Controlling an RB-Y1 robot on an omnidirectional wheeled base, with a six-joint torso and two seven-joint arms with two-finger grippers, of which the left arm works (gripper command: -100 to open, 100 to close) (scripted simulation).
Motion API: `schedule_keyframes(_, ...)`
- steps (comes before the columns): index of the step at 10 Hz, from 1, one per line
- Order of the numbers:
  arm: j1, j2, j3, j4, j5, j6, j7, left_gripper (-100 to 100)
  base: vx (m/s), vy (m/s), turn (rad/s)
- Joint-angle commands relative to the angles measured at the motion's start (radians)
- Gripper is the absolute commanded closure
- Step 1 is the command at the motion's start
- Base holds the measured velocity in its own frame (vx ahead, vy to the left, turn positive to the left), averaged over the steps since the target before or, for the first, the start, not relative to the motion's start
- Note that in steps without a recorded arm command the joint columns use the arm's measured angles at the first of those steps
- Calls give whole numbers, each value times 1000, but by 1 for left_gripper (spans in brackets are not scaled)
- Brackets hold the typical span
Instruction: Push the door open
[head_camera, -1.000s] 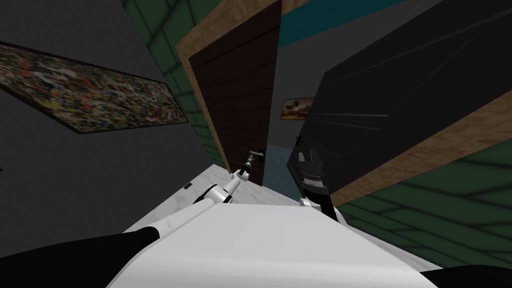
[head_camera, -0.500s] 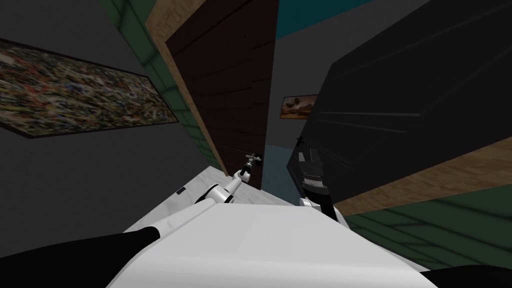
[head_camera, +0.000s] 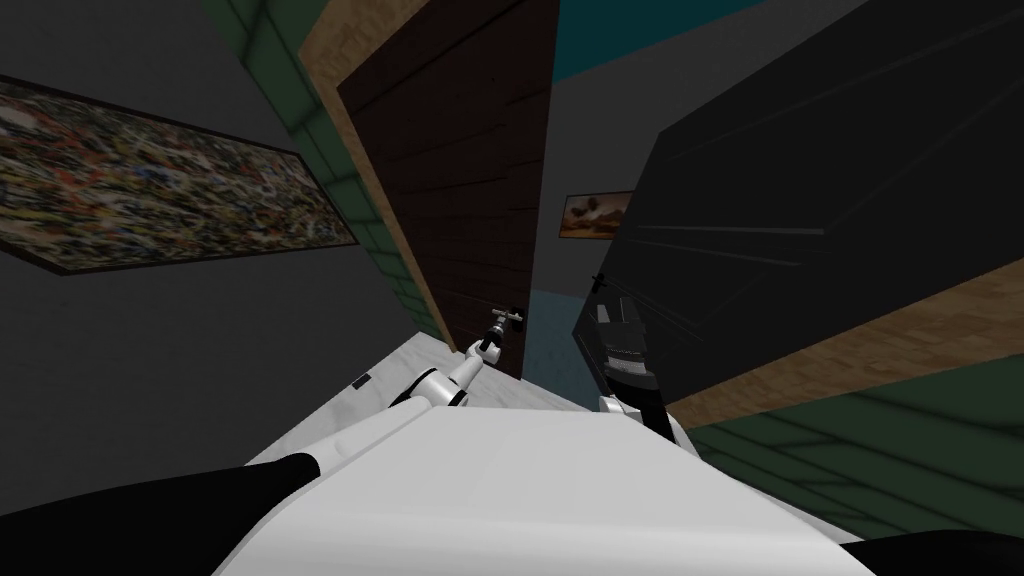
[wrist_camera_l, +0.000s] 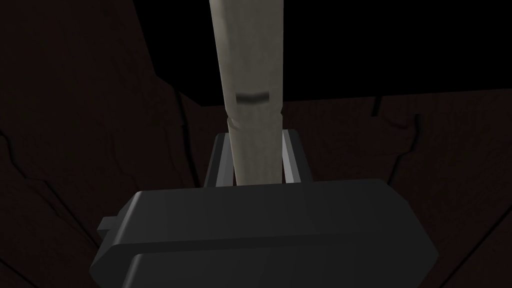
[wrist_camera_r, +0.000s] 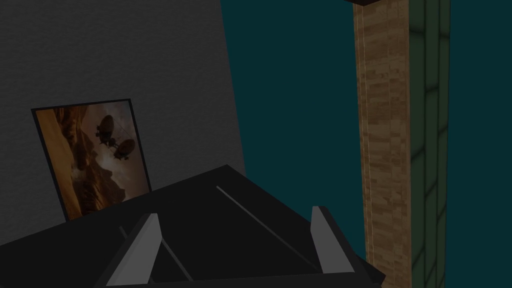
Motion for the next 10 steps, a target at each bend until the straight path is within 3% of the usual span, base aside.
schedule_keyframes(1, 0, 1, 0, 0, 0, -1, 0, 100, 0, 0, 0)
schedule_keyframes(10, 2, 43, 57, 6, 21, 2, -20, 100, 134, -114, 40)
